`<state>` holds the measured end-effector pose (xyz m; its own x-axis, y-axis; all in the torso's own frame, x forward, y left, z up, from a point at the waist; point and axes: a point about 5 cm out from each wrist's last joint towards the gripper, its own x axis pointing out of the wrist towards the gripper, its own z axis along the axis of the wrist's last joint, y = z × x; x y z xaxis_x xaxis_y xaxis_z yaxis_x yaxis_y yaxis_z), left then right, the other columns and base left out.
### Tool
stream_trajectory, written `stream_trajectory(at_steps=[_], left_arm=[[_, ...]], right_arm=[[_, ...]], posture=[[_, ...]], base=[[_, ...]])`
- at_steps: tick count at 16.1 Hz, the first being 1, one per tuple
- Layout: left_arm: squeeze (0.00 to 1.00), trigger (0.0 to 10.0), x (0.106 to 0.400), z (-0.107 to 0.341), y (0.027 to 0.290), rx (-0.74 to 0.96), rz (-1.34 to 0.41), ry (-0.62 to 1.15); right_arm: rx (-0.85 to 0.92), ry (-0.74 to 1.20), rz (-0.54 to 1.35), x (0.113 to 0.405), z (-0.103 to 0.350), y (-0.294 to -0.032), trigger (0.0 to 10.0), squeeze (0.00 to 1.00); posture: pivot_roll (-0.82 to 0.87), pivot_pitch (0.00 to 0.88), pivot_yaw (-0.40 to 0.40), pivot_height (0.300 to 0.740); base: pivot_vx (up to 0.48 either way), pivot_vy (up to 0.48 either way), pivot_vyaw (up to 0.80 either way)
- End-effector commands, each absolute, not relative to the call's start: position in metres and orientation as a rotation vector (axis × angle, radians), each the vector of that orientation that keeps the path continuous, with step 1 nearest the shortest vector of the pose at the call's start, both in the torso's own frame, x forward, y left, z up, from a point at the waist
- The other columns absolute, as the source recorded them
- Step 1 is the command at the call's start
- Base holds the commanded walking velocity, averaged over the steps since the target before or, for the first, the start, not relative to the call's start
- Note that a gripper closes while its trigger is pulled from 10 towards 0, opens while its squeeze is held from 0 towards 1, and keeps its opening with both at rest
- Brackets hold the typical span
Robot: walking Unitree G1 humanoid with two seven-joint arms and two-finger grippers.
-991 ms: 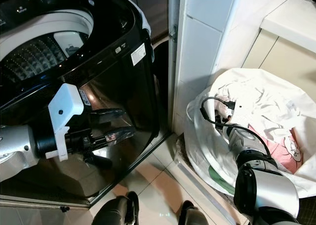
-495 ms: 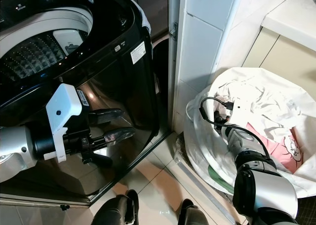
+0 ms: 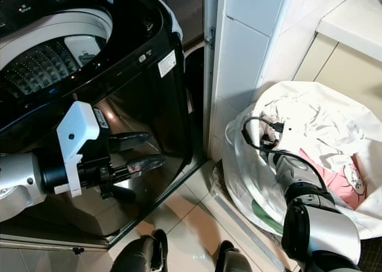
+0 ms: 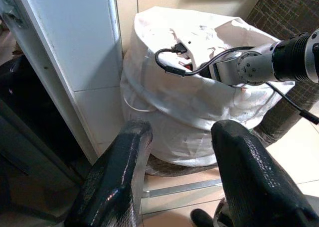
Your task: Clothes washing
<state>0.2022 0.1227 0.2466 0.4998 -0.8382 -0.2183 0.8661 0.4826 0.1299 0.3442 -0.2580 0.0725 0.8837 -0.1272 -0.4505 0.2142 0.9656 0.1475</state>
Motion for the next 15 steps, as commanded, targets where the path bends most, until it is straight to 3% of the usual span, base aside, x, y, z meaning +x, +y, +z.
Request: stream_trajectory(at_steps=[1,8,11,15], left_arm=[[0.0,10.0,0.202,0.246,0.121,0.233,-1.052,0.135],[0.0,10.0,0.211,0.246,0.121,0.232,-1.014,0.102],[0.0,10.0,0.228,0.244,0.117,0.226,-0.96,0.05],[0.0,10.0,0.263,0.235,0.11,0.177,-0.899,-0.029]], right_arm=[[0.219,0.464,-0.181,0.344,0.07,-0.255,0.0,0.0],[0.281,0.328,-0.212,0.356,0.096,-0.265,0.0,0.0],[0.296,0.165,-0.205,0.367,0.13,-0.275,0.0,0.0],[0.171,-0.032,-0.067,0.38,0.195,-0.271,0.0,0.0]], posture=[[0.36,0.217,0.078,0.74],[0.32,0.179,0.064,0.74],[0.25,0.127,0.042,0.74],[0.05,0.086,0.029,0.74]], base=[[0.0,0.0,0.0],[0.0,0.0,0.0],[0.0,0.0,0.0],[0.0,0.0,0.0]])
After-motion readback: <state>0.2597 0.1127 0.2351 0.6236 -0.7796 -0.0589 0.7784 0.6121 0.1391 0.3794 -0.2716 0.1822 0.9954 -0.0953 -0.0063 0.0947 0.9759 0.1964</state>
